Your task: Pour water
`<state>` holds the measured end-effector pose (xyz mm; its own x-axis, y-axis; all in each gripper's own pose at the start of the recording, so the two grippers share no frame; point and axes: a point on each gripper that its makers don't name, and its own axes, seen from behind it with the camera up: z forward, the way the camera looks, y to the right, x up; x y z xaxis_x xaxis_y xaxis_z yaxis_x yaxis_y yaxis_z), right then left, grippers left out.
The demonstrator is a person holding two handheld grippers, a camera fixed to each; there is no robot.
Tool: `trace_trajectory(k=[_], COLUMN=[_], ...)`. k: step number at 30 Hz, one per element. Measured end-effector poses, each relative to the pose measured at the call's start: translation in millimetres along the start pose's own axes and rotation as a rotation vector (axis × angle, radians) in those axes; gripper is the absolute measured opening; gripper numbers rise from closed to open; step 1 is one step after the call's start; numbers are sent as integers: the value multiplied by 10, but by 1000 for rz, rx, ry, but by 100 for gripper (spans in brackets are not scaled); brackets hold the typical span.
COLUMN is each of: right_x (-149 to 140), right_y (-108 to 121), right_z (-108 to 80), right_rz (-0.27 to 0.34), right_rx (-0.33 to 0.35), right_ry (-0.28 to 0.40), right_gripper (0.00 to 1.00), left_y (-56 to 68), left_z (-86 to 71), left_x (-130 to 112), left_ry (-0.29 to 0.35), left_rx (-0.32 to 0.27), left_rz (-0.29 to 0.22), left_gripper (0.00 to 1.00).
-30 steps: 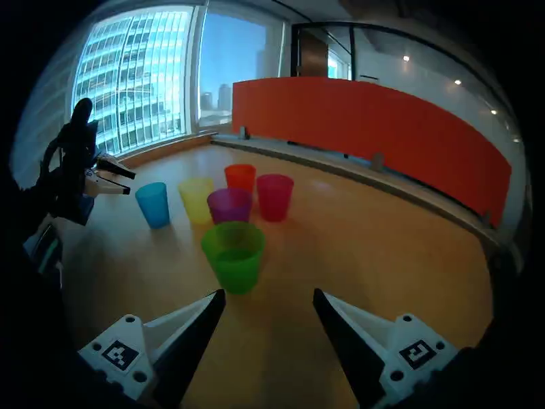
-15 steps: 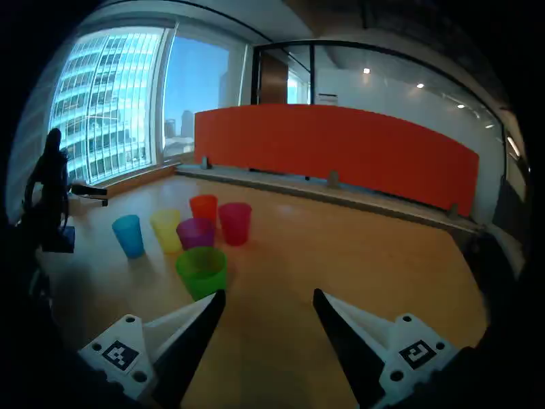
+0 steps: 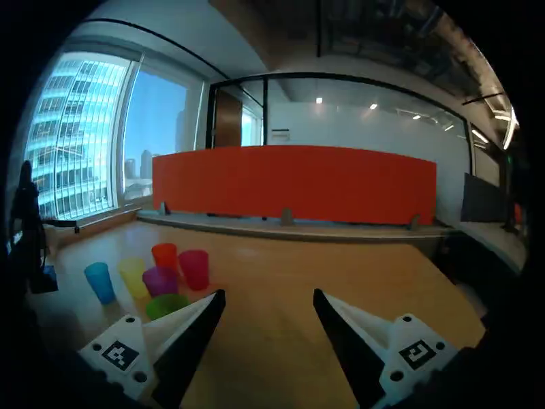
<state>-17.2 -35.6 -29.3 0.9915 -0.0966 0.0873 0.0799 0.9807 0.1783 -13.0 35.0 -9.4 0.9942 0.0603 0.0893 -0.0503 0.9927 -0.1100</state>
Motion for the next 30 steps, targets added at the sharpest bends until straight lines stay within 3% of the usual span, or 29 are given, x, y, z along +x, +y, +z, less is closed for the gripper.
trace_trajectory(k=[8, 17, 30], right_x=[298, 502, 589], right_y=[140, 230, 164], right_z=[-1, -28, -12], right_rz=[-3, -4, -26], right_rx=[-88, -170, -215], right_ry=[126, 228, 257], right_gripper=[100, 100, 100], left_y=[42, -12, 32], left_z=[23, -44, -31], left_x=[239, 416, 483], left_ry=[88, 162, 201], left_rx=[31, 94, 105], left_rz=[-39, -1, -25], left_gripper=[94, 94, 94])
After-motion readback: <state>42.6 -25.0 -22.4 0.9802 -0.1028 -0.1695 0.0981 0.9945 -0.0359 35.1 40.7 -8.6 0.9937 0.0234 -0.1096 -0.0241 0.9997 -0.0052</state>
